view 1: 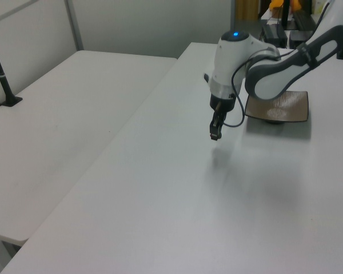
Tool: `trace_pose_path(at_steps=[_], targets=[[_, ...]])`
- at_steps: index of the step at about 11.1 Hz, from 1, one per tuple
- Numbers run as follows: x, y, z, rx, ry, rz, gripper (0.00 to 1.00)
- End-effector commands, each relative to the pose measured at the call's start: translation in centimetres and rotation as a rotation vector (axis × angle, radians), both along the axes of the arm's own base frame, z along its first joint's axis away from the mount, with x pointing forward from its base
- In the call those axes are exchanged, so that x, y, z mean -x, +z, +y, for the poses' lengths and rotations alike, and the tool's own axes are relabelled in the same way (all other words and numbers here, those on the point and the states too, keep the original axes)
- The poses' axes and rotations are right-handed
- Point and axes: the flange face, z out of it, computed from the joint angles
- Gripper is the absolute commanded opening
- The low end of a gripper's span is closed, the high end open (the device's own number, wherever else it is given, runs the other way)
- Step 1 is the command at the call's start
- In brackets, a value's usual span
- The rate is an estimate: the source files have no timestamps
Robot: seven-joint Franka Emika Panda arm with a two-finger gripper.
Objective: Strawberries on a ceramic plate
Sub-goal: 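Close the gripper on the red strawberry and lift it, then carry the strawberry over the brown ceramic plate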
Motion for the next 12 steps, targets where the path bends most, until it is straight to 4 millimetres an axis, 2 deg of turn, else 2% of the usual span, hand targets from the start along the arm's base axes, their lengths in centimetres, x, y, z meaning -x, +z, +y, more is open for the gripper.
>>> trace_pose_path(at_steps=[1,4,7,9,12], targets=[[1.2,6.6,-2.0,-0.055,-0.083,0.014,0.14],[2.7,12.5,-3.9,-0.048,-0.106,0.029,0.14],[4.4,15.9,-6.7,-0.091,-0.044,0.088,0.14],[5.6,17.0,-8.7,-0.071,0.044,0.148,0.14],[6.3,17.0,-12.3,-0.048,0.203,0.223,0.14]])
